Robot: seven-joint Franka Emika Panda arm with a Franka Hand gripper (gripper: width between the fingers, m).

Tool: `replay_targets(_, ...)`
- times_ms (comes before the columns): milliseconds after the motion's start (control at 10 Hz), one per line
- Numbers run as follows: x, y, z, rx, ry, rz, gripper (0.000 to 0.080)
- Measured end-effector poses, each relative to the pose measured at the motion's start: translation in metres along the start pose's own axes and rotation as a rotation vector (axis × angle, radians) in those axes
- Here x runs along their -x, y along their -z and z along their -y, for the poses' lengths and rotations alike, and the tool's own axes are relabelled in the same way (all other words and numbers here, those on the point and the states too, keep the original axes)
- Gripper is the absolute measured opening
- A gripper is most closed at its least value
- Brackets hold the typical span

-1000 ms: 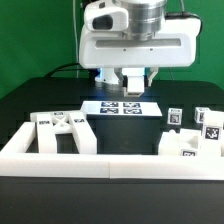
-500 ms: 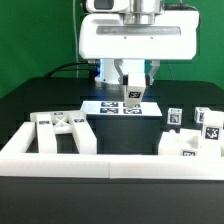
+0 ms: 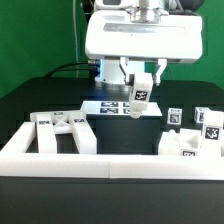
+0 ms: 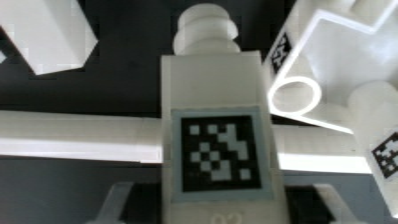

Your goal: Assemble chair

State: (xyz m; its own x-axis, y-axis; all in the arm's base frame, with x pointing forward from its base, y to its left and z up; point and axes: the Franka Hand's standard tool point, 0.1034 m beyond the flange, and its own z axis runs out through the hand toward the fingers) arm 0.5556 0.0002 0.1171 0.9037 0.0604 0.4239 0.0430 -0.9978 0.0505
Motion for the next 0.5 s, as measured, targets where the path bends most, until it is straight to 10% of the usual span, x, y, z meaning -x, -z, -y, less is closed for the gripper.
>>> replay_targets(500,-0.027,-0.011,0.020,-0.029,0.007,0.005,0.0295)
